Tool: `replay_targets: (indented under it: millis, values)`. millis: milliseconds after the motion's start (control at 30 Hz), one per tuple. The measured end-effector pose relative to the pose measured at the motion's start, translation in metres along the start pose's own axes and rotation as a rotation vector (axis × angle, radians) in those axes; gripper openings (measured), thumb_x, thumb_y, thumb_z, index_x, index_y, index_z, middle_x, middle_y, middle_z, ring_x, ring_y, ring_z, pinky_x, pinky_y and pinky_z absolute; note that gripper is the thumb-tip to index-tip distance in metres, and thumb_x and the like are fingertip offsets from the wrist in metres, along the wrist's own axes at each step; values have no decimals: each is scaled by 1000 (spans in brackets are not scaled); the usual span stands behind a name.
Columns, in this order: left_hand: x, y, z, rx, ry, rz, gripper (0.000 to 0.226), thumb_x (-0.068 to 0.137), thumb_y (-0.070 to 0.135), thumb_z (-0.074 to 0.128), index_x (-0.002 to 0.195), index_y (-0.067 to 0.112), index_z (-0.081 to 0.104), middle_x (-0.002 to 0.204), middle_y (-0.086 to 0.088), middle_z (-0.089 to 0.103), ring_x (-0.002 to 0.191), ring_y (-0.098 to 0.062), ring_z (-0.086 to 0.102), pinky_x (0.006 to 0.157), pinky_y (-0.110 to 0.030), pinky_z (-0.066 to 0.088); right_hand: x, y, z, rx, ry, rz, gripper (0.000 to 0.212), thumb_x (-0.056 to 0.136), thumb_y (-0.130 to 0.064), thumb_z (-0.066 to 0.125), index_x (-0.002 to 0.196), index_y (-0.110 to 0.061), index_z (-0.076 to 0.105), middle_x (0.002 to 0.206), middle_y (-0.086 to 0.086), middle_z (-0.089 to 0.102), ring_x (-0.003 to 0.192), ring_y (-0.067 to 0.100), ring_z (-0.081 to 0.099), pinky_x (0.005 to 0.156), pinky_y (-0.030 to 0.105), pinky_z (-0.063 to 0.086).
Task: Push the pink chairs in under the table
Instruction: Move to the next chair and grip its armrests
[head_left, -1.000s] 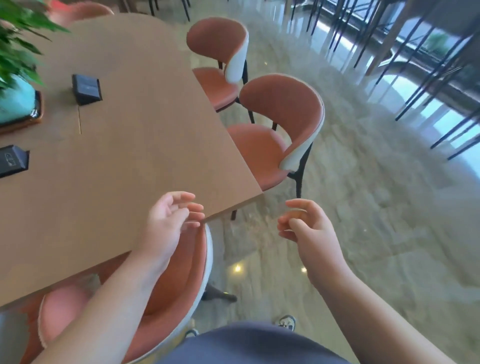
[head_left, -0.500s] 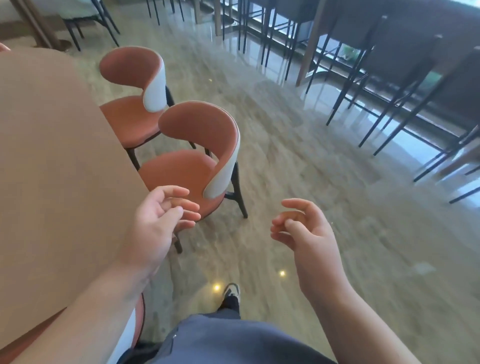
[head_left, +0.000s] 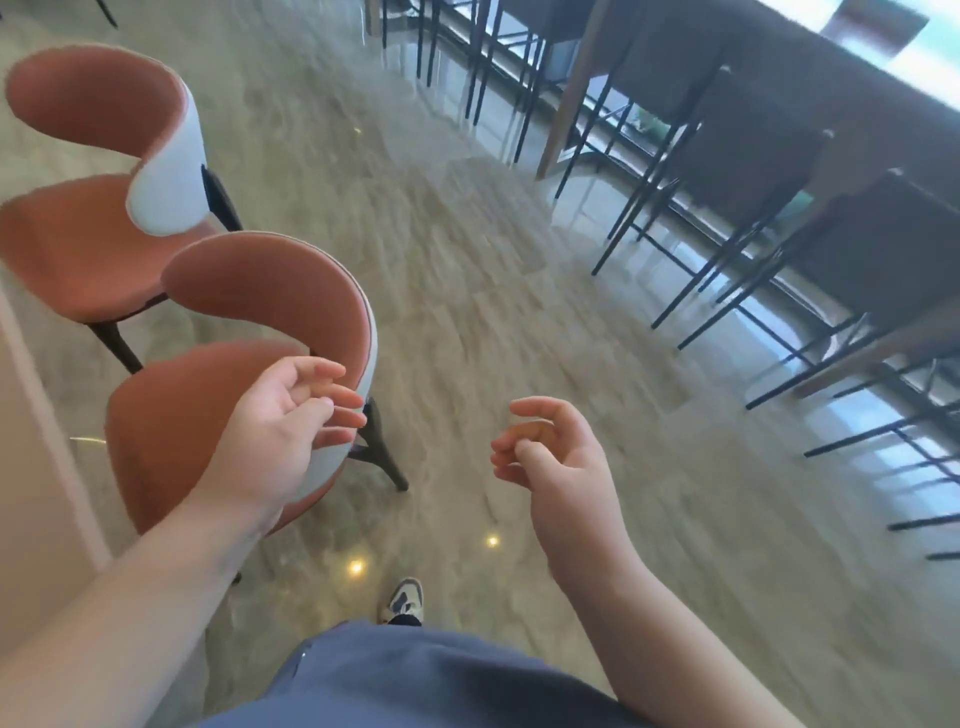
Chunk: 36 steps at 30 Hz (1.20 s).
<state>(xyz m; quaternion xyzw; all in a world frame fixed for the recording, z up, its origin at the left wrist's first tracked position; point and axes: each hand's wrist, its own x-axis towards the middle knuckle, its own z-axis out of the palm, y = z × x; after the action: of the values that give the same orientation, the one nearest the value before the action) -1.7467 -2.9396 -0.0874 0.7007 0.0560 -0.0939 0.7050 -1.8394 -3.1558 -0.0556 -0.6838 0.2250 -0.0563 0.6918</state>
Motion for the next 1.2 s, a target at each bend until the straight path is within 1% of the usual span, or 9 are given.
replay_targets:
  millis: [133, 267, 433, 667, 767, 833, 1000, 1100, 1200]
  values:
    - [66, 16, 36, -35, 58, -56, 32, 99, -10, 38, 109, 10, 61, 91, -10, 71, 75, -19, 70, 71, -32, 59, 79, -17, -6, -5, -4, -6, 38, 89, 5, 43, 106, -20, 66, 76, -6, 71, 78, 12, 68, 76, 28, 58]
    - [109, 30, 60, -21, 50, -54, 32, 98, -11, 39, 110, 9, 61, 81, 1, 75, 74, -18, 71, 66, -27, 60, 135, -27, -16, 2, -24, -11, 37, 87, 1, 44, 105, -21, 67, 78, -4, 72, 79, 14, 69, 78, 31, 58]
    - [169, 44, 96, 20, 136, -19, 32, 98, -10, 40, 110, 10, 62, 85, -5, 75, 77, -21, 72, 67, -28, 59, 225, -44, -37, -21, -94, -42, 36, 81, -9, 46, 106, -23, 67, 81, -2, 73, 81, 17, 70, 80, 34, 60]
    - [256, 53, 191, 18, 279, -49, 33, 98, -12, 38, 111, 8, 61, 89, -9, 72, 76, -18, 71, 70, -31, 58, 369, -69, -91, -101, -214, -66, 35, 88, -2, 45, 108, -22, 65, 82, -2, 72, 84, 20, 70, 82, 34, 60]
    - [288, 61, 225, 7, 351, -51, 35, 98, -12, 39, 106, 13, 62, 82, -3, 75, 75, -18, 72, 71, -32, 58, 428, -86, -111, -146, -292, -52, 34, 83, -12, 46, 107, -26, 65, 83, -1, 72, 87, 24, 70, 84, 34, 60]
    - [304, 65, 237, 11, 408, -45, 36, 97, -10, 40, 106, 16, 63, 84, 0, 76, 77, -19, 74, 70, -31, 58, 464, -93, -115, -186, -346, -59, 34, 87, -7, 45, 107, -26, 65, 84, -2, 73, 86, 22, 70, 85, 35, 59]
    - [312, 68, 234, -53, 582, -67, 38, 95, -11, 40, 106, 17, 64, 86, -4, 76, 78, -22, 74, 68, -30, 57, 517, -99, -86, -209, -503, -28, 34, 84, -9, 46, 105, -26, 66, 83, -1, 73, 83, 20, 70, 83, 34, 59]
    - [311, 66, 215, -84, 743, -84, 37, 95, -10, 42, 106, 16, 64, 85, -3, 76, 76, -19, 74, 67, -27, 59, 534, -98, -49, -239, -618, -27, 36, 90, 3, 45, 105, -22, 66, 82, -2, 73, 80, 18, 70, 80, 33, 59]
    - [304, 59, 193, -107, 852, -82, 38, 94, -9, 43, 105, 20, 65, 86, -3, 76, 76, -19, 75, 68, -27, 61, 544, -98, -5, -292, -738, -35, 37, 93, 6, 44, 105, -21, 66, 81, -1, 73, 83, 26, 70, 81, 35, 60]
